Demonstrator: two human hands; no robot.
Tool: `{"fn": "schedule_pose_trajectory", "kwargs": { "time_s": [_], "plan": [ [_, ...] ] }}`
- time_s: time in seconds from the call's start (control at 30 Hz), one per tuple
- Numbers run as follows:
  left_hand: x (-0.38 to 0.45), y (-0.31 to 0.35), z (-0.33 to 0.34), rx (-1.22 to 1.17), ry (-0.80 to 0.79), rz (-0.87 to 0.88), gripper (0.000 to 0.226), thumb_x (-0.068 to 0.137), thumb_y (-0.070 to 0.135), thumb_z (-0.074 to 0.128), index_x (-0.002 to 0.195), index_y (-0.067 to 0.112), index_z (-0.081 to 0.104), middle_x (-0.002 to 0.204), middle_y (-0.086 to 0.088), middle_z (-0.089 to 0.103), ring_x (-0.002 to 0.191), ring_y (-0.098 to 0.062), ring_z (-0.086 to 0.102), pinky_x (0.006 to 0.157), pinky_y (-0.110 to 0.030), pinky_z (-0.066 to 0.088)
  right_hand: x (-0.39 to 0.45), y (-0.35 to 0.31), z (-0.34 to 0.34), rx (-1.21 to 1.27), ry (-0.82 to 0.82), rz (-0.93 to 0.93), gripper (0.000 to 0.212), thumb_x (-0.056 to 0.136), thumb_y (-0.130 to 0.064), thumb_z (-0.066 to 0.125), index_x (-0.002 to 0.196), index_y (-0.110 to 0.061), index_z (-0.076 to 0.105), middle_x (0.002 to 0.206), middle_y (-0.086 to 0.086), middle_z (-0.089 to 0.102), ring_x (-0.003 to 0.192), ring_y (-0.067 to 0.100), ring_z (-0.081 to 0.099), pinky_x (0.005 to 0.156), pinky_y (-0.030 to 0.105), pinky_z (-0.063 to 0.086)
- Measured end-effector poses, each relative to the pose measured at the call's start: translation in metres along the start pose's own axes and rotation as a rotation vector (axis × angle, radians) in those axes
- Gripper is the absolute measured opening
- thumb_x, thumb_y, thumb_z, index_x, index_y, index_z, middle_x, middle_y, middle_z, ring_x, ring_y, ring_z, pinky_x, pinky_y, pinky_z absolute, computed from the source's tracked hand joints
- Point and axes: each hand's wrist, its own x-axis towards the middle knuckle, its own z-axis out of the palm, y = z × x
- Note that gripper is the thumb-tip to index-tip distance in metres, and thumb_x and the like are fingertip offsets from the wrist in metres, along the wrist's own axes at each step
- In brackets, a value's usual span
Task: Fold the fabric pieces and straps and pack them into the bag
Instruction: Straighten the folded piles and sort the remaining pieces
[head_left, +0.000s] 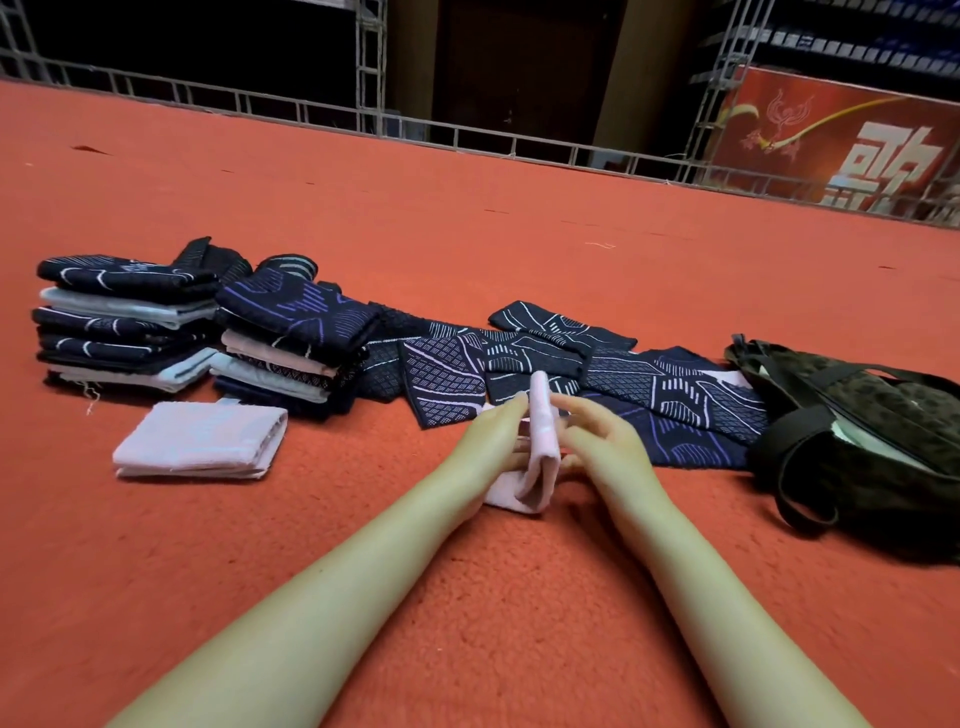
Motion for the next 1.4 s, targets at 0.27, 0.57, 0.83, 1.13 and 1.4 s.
{"fn": "schedule_pose_trajectory", "kwargs": {
  "time_s": [0.27,0.57,0.83,1.13,1.4],
  "plan": [
    [0.004,-0.002,-0.005,-0.265,0.136,0.008,0.016,0.097,0.022,0.044,0.105,0.019,0.058,0.096,0.0,0.065,0.083,-0.013,0.063,0.076,-0.029,0.05,0.004,0.01,0.008,-0.216,0.037,-0.086,0.045,0.082,-0.004,0.063,0.104,-0.042,0.057,0.119,0.007,0.056,0.097,0.007,0.06,0.085,0.021,0.048],
    [0.008,-0.005,-0.03,0.758,0.242,0.066,0.054,0.089,0.011,0.041,0.142,0.021,0.035,0.136,-0.012,0.045,0.125,-0.03,0.039,0.101,-0.031,0.033,0.002,0.013,0.012,-0.151,0.007,0.04,0.065,0.085,-0.009,0.066,0.142,-0.018,0.035,0.111,0.002,0.064,0.074,0.007,0.061,0.058,0.018,0.049],
    [0.009,-0.009,-0.034,0.879,0.214,0.077,0.055,0.09,0.016,0.042,0.144,0.02,0.032,0.139,-0.015,0.036,0.13,-0.033,0.028,0.109,-0.036,0.025,-0.003,0.01,0.016,-0.039,-0.081,0.012,0.045,0.086,0.003,0.059,0.125,-0.019,0.055,0.09,0.003,0.068,0.055,-0.002,0.059,0.045,0.014,0.042],
    [0.002,0.001,-0.035,0.334,0.059,0.243,0.047,0.073,0.023,0.049,0.12,0.026,0.057,0.106,0.01,0.063,0.099,-0.007,0.058,0.082,-0.013,0.044,0.001,0.007,0.003,0.007,-0.057,-0.167,0.046,0.067,-0.013,0.055,0.111,-0.018,0.067,0.105,-0.003,0.072,0.093,0.007,0.065,0.079,0.019,0.05],
    [0.013,-0.01,-0.04,0.249,0.345,0.214,0.037,0.088,0.004,0.046,0.122,0.014,0.057,0.114,-0.002,0.063,0.102,-0.016,0.057,0.086,-0.023,0.042,0.01,0.024,0.002,0.101,-0.026,0.054,0.063,0.067,-0.03,0.066,0.127,-0.02,0.053,0.107,0.007,0.063,0.076,0.02,0.064,0.05,0.027,0.05]
  ]
}}
